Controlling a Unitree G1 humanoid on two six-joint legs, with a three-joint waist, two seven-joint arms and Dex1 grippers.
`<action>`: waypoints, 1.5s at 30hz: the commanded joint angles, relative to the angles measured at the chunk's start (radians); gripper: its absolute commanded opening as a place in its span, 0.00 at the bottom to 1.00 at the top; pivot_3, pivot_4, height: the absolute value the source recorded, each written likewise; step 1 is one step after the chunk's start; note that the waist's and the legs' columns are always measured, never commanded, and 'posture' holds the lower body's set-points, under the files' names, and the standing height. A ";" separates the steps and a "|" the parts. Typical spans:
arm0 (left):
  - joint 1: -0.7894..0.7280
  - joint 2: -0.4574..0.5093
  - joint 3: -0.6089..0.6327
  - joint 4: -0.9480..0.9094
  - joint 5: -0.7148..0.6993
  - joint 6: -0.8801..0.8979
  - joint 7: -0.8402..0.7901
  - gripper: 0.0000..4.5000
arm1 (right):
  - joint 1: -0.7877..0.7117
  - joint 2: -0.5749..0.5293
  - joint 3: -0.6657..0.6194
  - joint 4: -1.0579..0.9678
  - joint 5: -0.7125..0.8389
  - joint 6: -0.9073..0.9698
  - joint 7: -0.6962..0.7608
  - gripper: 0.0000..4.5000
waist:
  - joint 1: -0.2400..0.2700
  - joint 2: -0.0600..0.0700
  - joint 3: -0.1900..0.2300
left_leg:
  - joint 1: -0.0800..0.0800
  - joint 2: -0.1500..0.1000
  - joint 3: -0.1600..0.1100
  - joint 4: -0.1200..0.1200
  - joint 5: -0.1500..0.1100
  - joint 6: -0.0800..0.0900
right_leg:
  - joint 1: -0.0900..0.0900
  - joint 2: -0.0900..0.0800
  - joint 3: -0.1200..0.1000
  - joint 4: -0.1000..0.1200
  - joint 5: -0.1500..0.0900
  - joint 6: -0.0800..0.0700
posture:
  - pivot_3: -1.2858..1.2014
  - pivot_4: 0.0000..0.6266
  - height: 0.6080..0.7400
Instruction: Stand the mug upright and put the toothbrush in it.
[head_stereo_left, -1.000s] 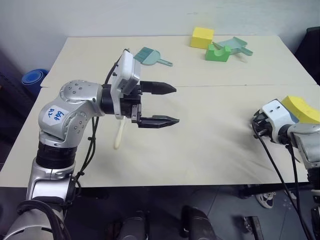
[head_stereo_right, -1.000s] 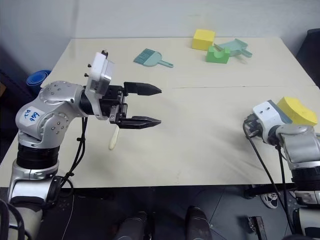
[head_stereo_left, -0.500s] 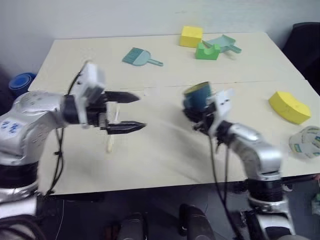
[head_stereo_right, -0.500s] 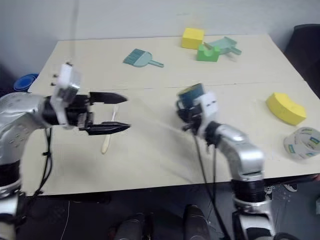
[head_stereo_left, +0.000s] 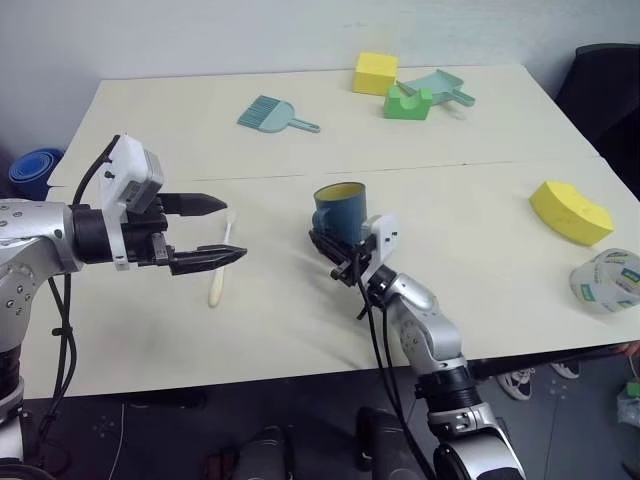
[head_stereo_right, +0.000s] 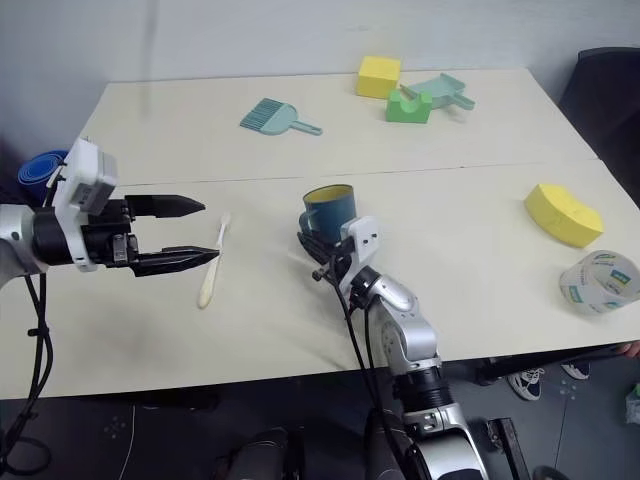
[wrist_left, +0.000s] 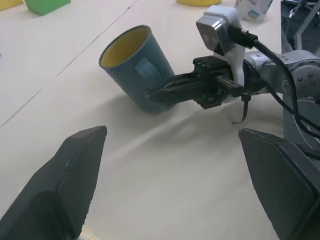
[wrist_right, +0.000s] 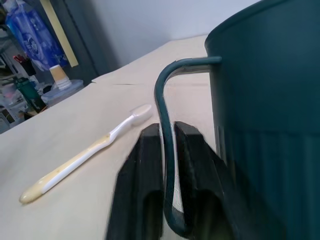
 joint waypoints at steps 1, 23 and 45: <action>-0.030 -0.004 0.011 -0.055 -0.046 0.010 0.019 1.00 | 0.039 -0.019 0.007 -0.015 0.000 -0.020 0.021 0.39 | 0.001 0.000 0.000 | 0.000 0.000 0.000 0.000 0.000 0.000 | 0.000 0.000 0.000 0.000 0.000 0.000 | 0.52 0.24 1.00; -0.239 -0.181 -0.236 0.329 0.280 0.231 0.432 1.00 | 0.243 -0.754 -0.354 -0.883 0.388 0.768 0.118 0.99 | 0.056 -0.003 -0.001 | -0.002 -0.001 0.002 0.005 -0.001 0.002 | 0.000 0.000 0.003 -0.001 0.000 0.000 | 0.52 0.24 1.00; -0.404 -0.458 -0.351 0.651 0.418 0.271 0.525 0.59 | -0.105 -1.165 -0.489 -0.747 0.734 0.922 0.177 1.00 | 0.082 -0.014 -0.001 | -0.003 -0.001 0.003 0.007 -0.001 0.002 | 0.001 -0.001 0.003 -0.002 0.000 0.000 | 0.52 0.24 1.00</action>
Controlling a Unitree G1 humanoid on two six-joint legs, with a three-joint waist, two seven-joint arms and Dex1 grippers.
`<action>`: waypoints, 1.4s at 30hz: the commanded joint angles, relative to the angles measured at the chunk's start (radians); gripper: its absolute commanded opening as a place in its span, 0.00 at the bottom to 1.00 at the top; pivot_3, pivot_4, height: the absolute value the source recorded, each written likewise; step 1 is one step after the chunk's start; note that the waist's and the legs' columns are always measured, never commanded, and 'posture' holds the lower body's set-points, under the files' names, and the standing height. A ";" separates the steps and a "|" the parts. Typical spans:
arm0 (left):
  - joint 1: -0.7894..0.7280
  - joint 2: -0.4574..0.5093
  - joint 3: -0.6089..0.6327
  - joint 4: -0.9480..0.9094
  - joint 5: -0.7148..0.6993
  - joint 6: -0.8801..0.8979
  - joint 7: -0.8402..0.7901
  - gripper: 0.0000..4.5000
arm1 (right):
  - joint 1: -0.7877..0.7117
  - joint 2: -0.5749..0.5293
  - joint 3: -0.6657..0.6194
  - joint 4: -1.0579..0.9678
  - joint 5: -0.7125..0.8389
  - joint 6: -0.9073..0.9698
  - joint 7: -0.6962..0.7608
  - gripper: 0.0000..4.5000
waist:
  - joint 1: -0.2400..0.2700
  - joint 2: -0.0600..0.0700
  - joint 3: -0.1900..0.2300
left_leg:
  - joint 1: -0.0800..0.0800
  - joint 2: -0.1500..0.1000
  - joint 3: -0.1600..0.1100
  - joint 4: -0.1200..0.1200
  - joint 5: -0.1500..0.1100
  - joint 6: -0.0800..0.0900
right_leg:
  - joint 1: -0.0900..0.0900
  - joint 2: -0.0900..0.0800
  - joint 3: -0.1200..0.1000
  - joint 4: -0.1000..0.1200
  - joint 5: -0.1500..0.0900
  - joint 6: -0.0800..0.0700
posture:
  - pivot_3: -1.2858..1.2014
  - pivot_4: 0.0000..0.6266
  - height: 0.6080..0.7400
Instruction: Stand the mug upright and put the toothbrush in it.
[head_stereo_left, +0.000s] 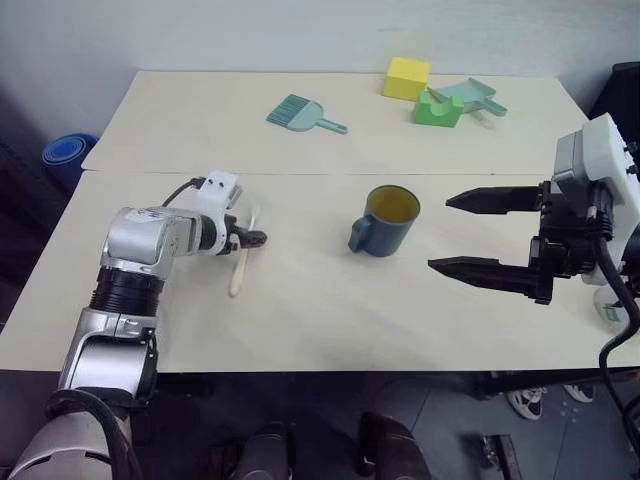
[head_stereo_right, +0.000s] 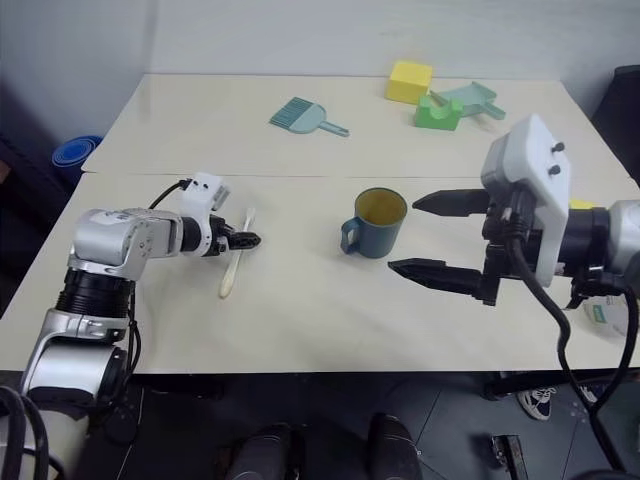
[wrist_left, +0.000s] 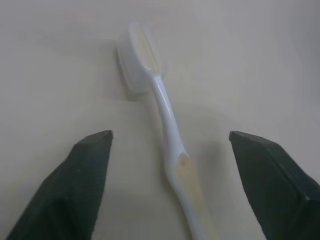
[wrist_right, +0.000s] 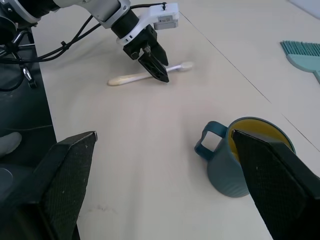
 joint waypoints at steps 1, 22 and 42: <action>-0.008 -0.017 0.017 0.034 0.015 0.014 0.001 0.52 | 0.011 -0.022 -0.015 -0.003 -0.012 -0.038 -0.001 1.00 | -0.001 -0.001 0.000 | 0.000 0.000 0.000 0.000 0.000 0.000 | 0.000 0.000 0.000 0.000 0.000 0.000 | 0.52 0.24 1.00; -0.247 -0.266 0.347 0.013 -0.153 -0.276 0.010 0.03 | 0.275 0.071 -0.183 -0.036 0.005 -0.012 -0.218 1.00 | 0.012 -0.007 0.002 | -0.003 0.000 -0.001 0.002 0.000 0.000 | 0.000 -0.001 -0.002 -0.001 0.000 0.001 | 0.52 0.24 1.00; -0.420 -0.592 0.121 0.503 0.075 -1.039 -0.080 0.03 | 0.423 0.095 -0.303 -0.091 0.117 -0.018 -0.480 1.00 | 0.023 -0.007 0.002 | -0.004 -0.001 0.002 0.000 0.000 0.003 | 0.000 -0.001 -0.002 -0.007 0.000 0.001 | 0.52 0.24 1.00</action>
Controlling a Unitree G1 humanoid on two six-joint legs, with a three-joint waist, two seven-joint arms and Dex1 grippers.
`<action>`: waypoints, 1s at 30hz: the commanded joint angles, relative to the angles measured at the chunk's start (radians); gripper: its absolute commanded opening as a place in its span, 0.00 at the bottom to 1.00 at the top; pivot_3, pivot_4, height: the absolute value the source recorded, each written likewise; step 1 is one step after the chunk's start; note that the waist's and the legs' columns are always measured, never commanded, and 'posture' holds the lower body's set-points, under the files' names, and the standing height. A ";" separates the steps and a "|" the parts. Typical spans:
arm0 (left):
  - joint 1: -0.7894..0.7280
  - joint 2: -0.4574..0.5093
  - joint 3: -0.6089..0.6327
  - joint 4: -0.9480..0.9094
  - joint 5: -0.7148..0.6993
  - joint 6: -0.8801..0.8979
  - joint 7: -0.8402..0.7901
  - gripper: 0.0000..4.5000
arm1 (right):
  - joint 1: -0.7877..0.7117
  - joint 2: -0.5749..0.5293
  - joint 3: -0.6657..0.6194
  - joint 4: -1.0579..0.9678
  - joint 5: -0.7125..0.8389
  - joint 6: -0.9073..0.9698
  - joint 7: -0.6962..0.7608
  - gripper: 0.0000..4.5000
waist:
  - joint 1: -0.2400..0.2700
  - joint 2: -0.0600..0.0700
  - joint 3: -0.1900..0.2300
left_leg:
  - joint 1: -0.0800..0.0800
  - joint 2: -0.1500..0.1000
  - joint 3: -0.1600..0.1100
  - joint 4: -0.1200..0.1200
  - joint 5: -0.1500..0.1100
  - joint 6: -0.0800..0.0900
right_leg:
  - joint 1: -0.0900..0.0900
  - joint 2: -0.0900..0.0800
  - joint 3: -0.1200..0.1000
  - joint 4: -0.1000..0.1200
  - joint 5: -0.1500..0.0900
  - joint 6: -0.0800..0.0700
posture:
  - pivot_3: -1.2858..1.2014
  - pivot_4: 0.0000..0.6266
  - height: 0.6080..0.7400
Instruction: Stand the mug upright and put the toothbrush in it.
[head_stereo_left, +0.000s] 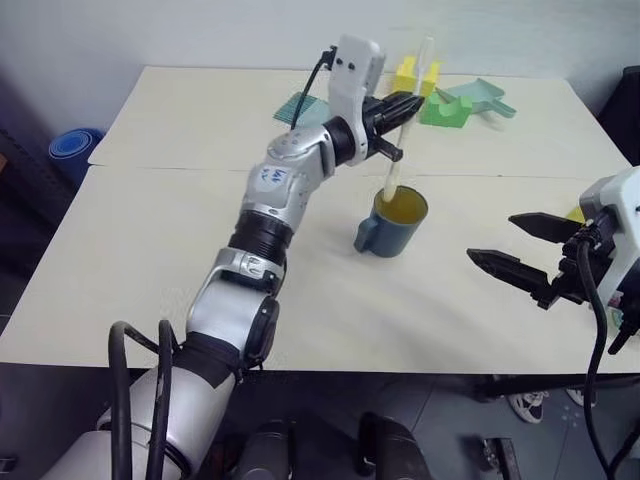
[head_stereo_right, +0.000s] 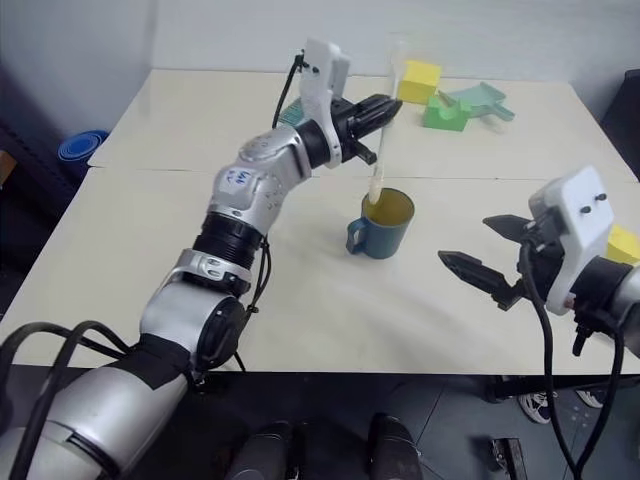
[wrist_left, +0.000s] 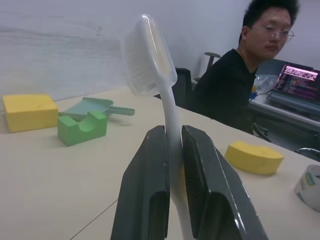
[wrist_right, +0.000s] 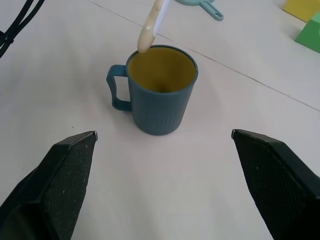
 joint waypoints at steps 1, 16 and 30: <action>0.011 -0.037 -0.020 0.012 0.038 -0.132 0.008 0.03 | 0.006 -0.001 -0.050 -0.028 0.027 -0.013 -0.042 1.00 | 0.000 0.000 0.000 | 0.000 0.000 0.000 0.000 0.000 0.000 | 0.000 0.000 0.000 0.000 0.000 0.000 | 0.52 0.24 1.00; 0.202 0.093 0.027 -0.376 -0.094 0.119 -0.090 0.80 | -0.035 -0.046 0.007 0.052 -0.028 -0.047 -0.008 1.00 | -0.004 0.000 0.000 | -0.001 0.000 0.000 0.000 0.000 0.001 | 0.000 0.000 0.000 -0.003 0.000 0.000 | 0.52 0.24 1.00; 0.429 0.905 0.003 -0.677 -0.239 0.395 -0.818 0.80 | 0.035 -0.175 0.050 0.283 -0.211 -0.160 0.468 1.00 | -0.022 0.001 -0.001 | 0.002 0.001 -0.001 0.000 0.000 0.000 | 0.001 0.000 0.000 0.002 0.000 0.000 | 0.52 0.24 1.00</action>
